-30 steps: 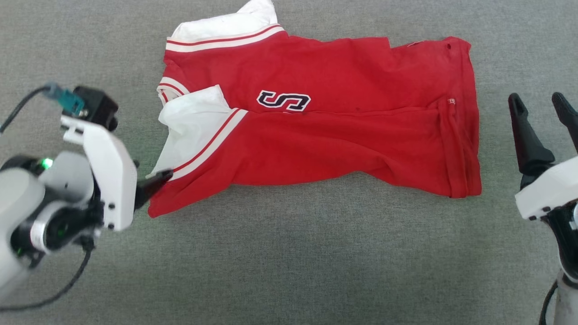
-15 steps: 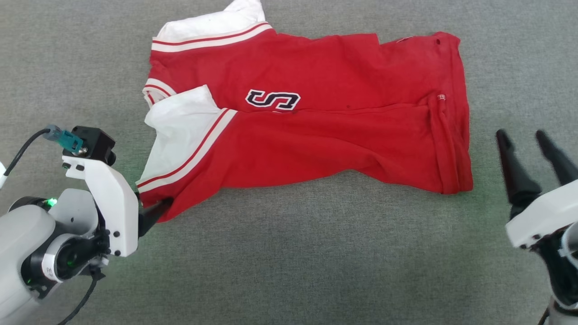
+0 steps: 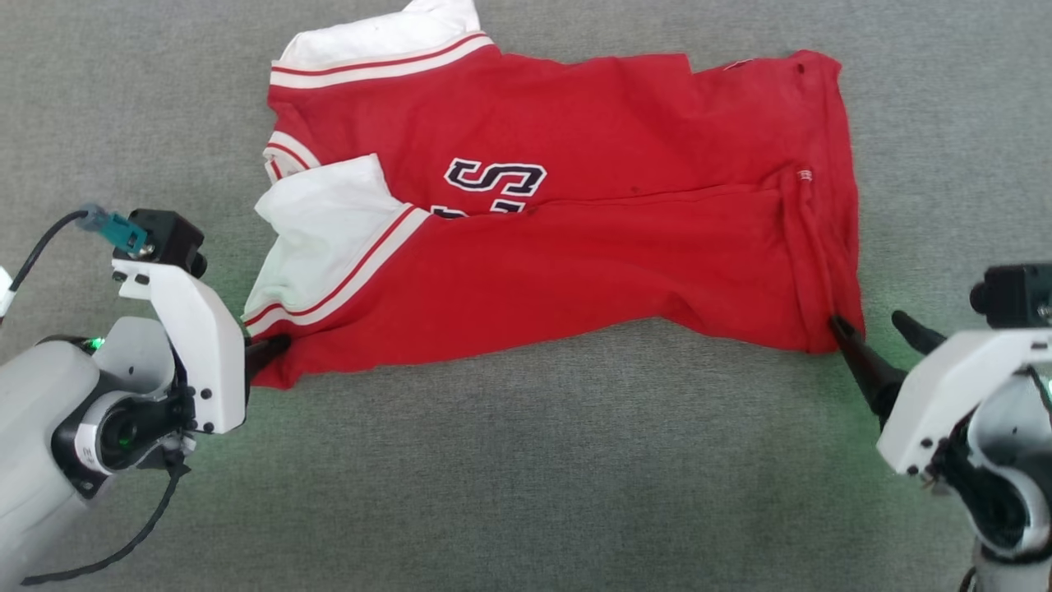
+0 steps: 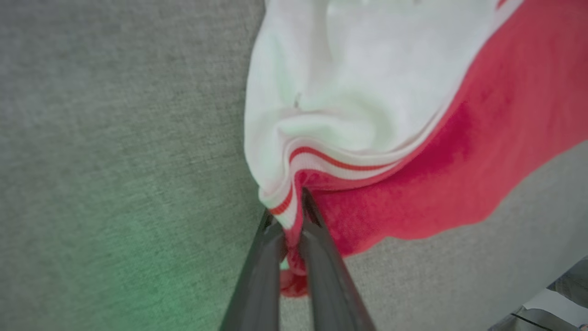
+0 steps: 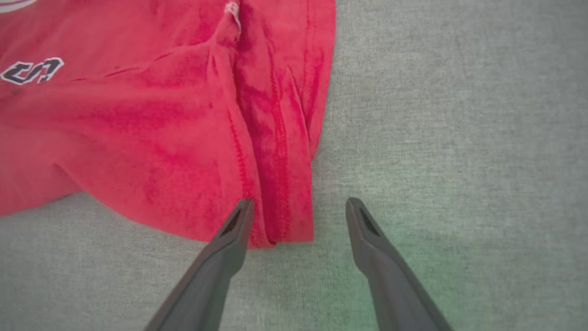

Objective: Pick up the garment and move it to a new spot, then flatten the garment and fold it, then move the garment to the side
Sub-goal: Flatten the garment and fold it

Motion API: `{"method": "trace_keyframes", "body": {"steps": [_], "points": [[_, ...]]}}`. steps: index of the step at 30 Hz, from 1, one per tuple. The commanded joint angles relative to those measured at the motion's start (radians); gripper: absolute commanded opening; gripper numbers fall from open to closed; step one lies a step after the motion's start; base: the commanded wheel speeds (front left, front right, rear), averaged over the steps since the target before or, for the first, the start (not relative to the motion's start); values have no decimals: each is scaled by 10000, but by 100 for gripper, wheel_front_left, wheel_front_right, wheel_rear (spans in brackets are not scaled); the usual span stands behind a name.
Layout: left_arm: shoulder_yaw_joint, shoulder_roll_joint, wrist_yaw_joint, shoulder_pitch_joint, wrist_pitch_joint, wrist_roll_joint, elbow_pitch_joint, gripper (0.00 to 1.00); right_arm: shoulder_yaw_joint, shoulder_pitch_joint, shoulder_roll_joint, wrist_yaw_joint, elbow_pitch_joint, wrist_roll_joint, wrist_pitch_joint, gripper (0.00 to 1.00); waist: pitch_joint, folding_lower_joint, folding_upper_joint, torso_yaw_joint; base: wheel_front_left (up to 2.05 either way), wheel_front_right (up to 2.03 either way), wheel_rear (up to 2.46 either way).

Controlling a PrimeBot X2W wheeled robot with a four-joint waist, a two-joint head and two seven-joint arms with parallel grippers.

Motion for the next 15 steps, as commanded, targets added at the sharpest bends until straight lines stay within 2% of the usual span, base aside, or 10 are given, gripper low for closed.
{"method": "trace_keyframes", "body": {"steps": [1,5,10,11,12,13,15], "points": [[-258,-308,20,194,79,86,268,0,35,-254,-13,-3,161,100,143,100,39,0,-1,60,0,0,0],[-239,-451,-99,18,28,148,471,0,200,-853,-222,-3,915,82,542,100,99,0,-1,187,0,0,0],[-245,-648,-212,-36,-7,179,627,0,566,-1424,-269,-3,2424,-40,1271,100,140,0,-1,318,0,0,0],[-254,-683,-241,-48,-1,183,653,0,665,-1479,-299,-3,2732,-62,1477,92,144,0,-1,354,0,0,0],[-256,-704,-251,-63,-6,191,683,0,750,-1526,-317,-3,3016,-47,1670,43,146,0,-1,384,0,0,0],[-263,-732,-285,-80,-8,203,707,0,834,-1564,-345,-3,3216,-10,1843,0,145,0,-1,416,0,0,0],[-257,-752,-313,-99,-14,201,723,0,926,-1578,-445,-3,3377,-34,1988,0,145,0,-1,454,0,0,0]]}}
